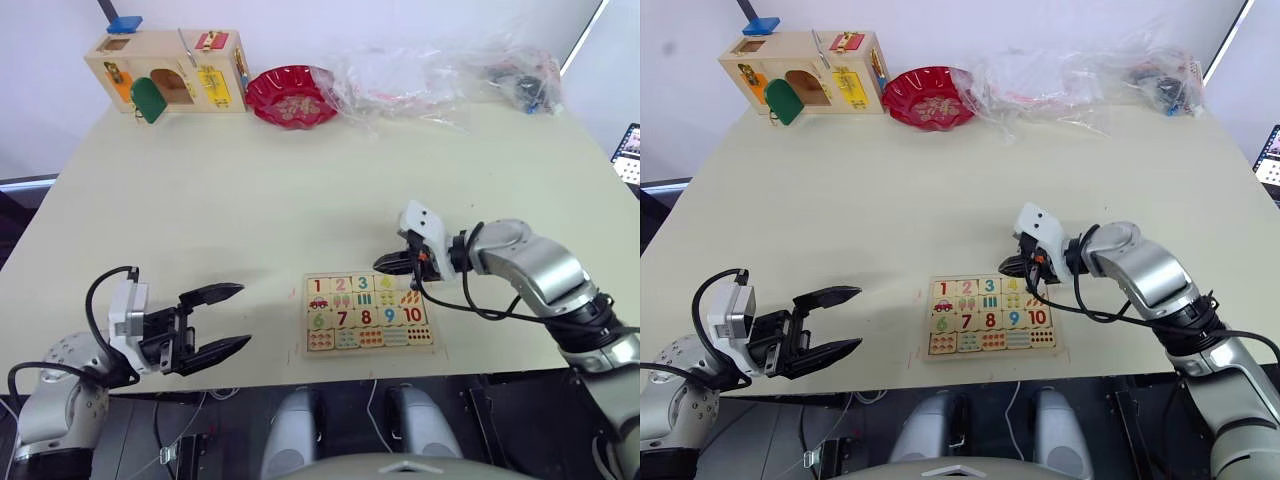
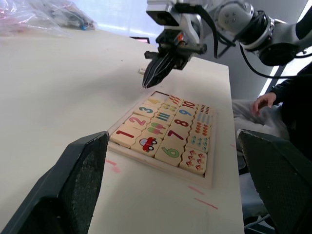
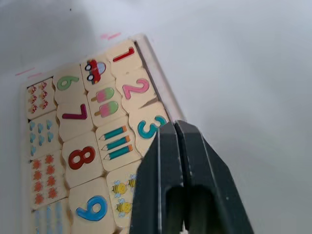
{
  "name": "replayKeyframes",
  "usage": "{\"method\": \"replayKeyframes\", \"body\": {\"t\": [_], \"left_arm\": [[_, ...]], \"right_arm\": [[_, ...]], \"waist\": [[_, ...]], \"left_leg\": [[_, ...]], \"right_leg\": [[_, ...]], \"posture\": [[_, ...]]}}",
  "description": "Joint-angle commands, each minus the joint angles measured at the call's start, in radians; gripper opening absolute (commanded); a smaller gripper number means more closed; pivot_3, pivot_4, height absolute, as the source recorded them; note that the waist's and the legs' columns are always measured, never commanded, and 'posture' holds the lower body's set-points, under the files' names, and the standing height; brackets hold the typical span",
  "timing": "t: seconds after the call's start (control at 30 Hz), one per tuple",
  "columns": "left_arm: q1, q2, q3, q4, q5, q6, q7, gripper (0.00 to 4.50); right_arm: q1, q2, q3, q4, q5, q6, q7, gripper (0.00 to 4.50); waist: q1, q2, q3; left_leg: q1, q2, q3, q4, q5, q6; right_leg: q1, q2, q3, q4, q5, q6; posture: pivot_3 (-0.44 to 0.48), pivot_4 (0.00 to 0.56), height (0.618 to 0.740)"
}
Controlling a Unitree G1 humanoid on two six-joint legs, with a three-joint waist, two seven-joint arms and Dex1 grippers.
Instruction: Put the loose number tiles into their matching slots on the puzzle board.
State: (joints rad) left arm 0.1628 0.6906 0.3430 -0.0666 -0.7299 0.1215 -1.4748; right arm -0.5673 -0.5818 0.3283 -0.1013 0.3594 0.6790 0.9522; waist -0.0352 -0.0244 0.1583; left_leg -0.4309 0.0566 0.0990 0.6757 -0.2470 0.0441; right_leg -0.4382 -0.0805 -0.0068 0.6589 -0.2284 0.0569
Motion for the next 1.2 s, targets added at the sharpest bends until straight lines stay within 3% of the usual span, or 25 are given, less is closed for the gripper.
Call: {"method": "replayKeyframes", "body": {"t": [0.03,0.93,1.2], "left_arm": [[0.001,-0.002,0.013,-0.028,-0.009,-0.009,0.004,4.50],[-0.002,-0.024,0.006,-0.031,0.004,-0.023,0.023,4.50],[0.017,-0.043,0.008,-0.048,0.007,-0.026,0.044,4.50]], "right_arm": [[0.015,0.011,-0.048,0.019,-0.013,-0.099,0.008,0.10],[0.135,0.051,0.004,0.140,-0.156,-0.312,0.051,0.10],[0.210,0.105,-0.119,0.061,-0.066,-0.449,0.046,0.10]], "waist": [[-0.001,0.000,0.000],[0.000,0.000,0.000],[0.001,0.000,0.000]], "left_leg": [[0.000,0.000,0.000,0.000,0.000,0.000],[0.004,0.000,-0.006,0.000,0.001,-0.002],[0.007,0.001,-0.010,0.000,0.003,-0.004]], "right_leg": [[0.000,0.000,0.000,0.000,0.000,0.000],[0.006,0.001,-0.003,0.001,-0.002,-0.004],[0.010,0.002,-0.005,0.001,-0.003,-0.005]], "posture": [[0.000,0.150,0.740],[0.000,0.150,0.740],[0.000,0.150,0.740]]}}
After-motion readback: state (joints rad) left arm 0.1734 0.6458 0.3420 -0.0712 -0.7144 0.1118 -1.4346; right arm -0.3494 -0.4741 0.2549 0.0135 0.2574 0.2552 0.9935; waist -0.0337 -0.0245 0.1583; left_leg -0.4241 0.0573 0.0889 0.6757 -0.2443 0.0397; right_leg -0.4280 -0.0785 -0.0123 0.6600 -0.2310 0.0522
